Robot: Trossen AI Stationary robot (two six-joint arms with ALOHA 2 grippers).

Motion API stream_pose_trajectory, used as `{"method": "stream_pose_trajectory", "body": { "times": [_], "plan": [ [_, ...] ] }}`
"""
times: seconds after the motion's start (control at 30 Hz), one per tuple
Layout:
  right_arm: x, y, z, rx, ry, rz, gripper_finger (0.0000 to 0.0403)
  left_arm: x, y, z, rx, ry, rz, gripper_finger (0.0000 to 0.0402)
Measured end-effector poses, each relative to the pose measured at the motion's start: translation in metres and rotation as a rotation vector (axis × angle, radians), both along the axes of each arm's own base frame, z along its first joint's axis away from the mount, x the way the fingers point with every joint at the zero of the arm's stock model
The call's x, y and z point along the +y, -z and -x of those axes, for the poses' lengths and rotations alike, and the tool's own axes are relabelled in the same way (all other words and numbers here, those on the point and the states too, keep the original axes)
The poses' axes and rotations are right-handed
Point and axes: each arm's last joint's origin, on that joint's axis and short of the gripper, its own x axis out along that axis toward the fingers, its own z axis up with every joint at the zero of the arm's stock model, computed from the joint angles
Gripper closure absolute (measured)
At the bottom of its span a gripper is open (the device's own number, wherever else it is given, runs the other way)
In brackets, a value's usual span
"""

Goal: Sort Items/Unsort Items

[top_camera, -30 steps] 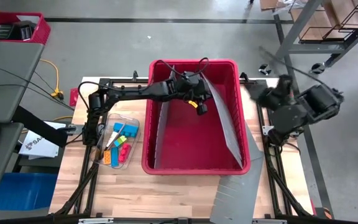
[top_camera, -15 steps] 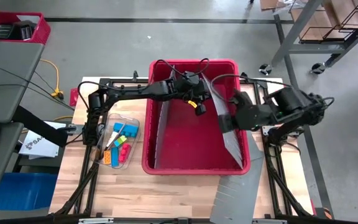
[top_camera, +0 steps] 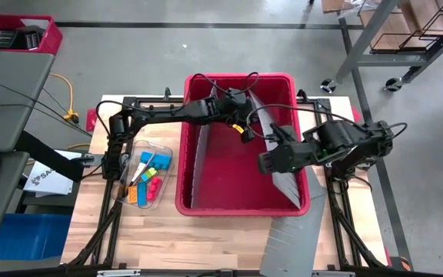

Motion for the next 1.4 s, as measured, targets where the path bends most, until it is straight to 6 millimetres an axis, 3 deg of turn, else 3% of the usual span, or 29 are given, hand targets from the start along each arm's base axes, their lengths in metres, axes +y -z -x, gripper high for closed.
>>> {"method": "stream_pose_trajectory", "body": {
  "times": [0.2,0.47,0.63,0.9,1.03,1.17,1.4],
  "plan": [
    [-0.010,-0.017,0.018,-0.072,0.033,0.046,0.0305,-0.005,-0.001,-0.001,0.003,0.013,0.003,0.0401],
    [-0.016,-0.030,0.037,-0.123,0.010,0.040,0.0305,-0.020,-0.039,-0.005,-0.015,0.072,-0.039,0.0401],
    [-0.019,-0.034,0.045,-0.127,-0.034,0.039,0.0306,-0.024,-0.049,-0.006,-0.041,0.080,-0.045,0.0401],
    [-0.033,-0.032,0.041,-0.086,-0.093,0.066,0.0347,-0.045,-0.048,-0.012,-0.051,0.127,-0.033,0.0401],
    [-0.040,-0.038,0.052,-0.112,-0.102,0.084,0.0365,-0.052,-0.036,-0.013,0.045,0.129,-0.083,0.0401],
    [-0.046,-0.047,0.069,-0.164,-0.059,0.128,0.0374,-0.047,-0.030,-0.013,0.091,0.029,-0.131,0.0401],
    [-0.047,-0.051,0.076,-0.176,-0.084,0.160,0.0400,-0.027,-0.035,-0.009,0.054,-0.044,-0.099,0.0401]
  ]
}}
